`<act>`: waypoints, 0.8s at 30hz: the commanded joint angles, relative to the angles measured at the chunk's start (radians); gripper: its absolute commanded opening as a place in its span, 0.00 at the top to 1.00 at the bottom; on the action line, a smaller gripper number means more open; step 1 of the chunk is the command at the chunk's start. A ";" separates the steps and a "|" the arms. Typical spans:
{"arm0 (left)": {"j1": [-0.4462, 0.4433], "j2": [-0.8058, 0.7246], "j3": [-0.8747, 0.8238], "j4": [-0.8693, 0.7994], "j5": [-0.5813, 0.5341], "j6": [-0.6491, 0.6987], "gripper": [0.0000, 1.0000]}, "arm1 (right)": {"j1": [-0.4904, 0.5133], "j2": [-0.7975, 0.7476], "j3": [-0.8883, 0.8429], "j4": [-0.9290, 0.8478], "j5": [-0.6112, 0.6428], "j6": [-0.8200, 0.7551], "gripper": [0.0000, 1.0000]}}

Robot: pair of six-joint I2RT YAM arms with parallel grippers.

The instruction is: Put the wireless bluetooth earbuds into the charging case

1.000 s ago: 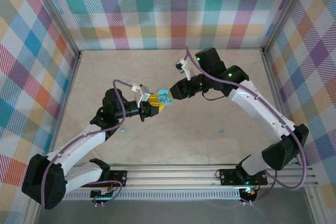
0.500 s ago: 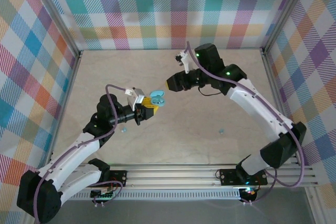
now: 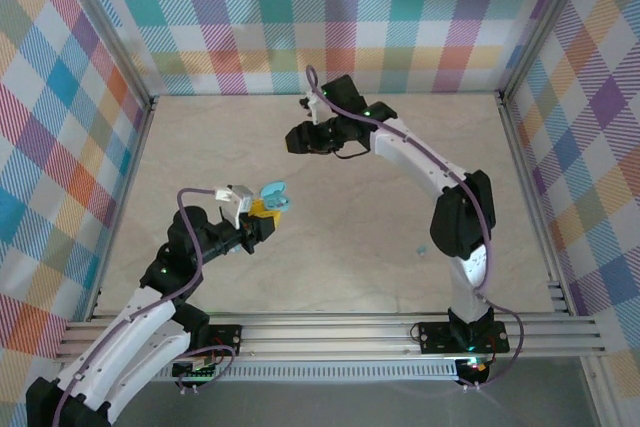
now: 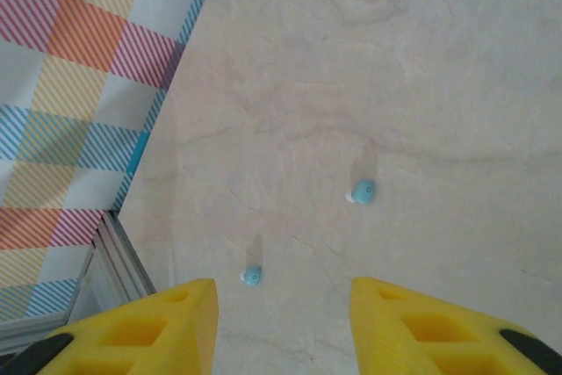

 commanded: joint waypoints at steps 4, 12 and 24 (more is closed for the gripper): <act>0.019 -0.074 -0.021 -0.038 -0.072 -0.029 0.89 | -0.008 0.112 0.035 0.083 -0.014 0.133 0.61; 0.020 -0.073 -0.009 -0.048 -0.087 -0.044 0.89 | 0.003 0.328 0.185 0.034 0.002 0.217 0.65; 0.020 -0.097 -0.015 -0.104 -0.099 -0.037 0.89 | 0.062 0.453 0.248 0.038 0.121 0.225 0.63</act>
